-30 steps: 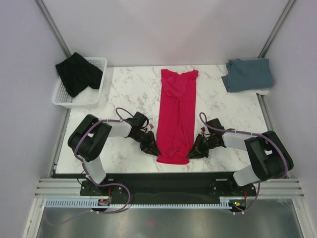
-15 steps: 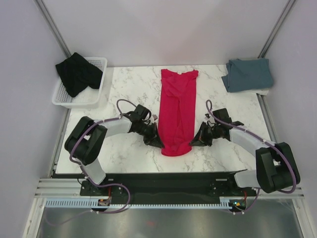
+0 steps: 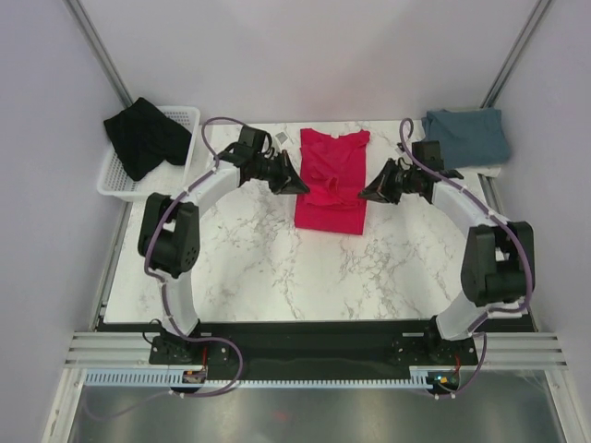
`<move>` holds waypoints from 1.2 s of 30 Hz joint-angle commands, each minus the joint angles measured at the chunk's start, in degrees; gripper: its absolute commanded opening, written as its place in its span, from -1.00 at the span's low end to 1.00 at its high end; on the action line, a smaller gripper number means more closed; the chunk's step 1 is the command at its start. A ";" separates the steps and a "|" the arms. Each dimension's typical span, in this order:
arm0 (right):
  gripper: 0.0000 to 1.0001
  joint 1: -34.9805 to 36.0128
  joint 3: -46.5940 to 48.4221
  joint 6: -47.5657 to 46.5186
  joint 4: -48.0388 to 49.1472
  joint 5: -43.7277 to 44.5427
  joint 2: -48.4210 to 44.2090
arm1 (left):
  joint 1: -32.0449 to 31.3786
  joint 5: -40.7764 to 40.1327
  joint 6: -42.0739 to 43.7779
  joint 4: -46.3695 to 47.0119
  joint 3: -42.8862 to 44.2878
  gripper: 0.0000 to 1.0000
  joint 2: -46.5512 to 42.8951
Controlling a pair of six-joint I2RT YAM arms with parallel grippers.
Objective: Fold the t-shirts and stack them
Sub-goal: Fold the tshirt
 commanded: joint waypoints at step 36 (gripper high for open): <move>0.12 -3.85 -4.26 -2.07 4.40 -1.68 13.36 | 6.77 5.31 5.82 -2.83 -4.79 0.47 11.27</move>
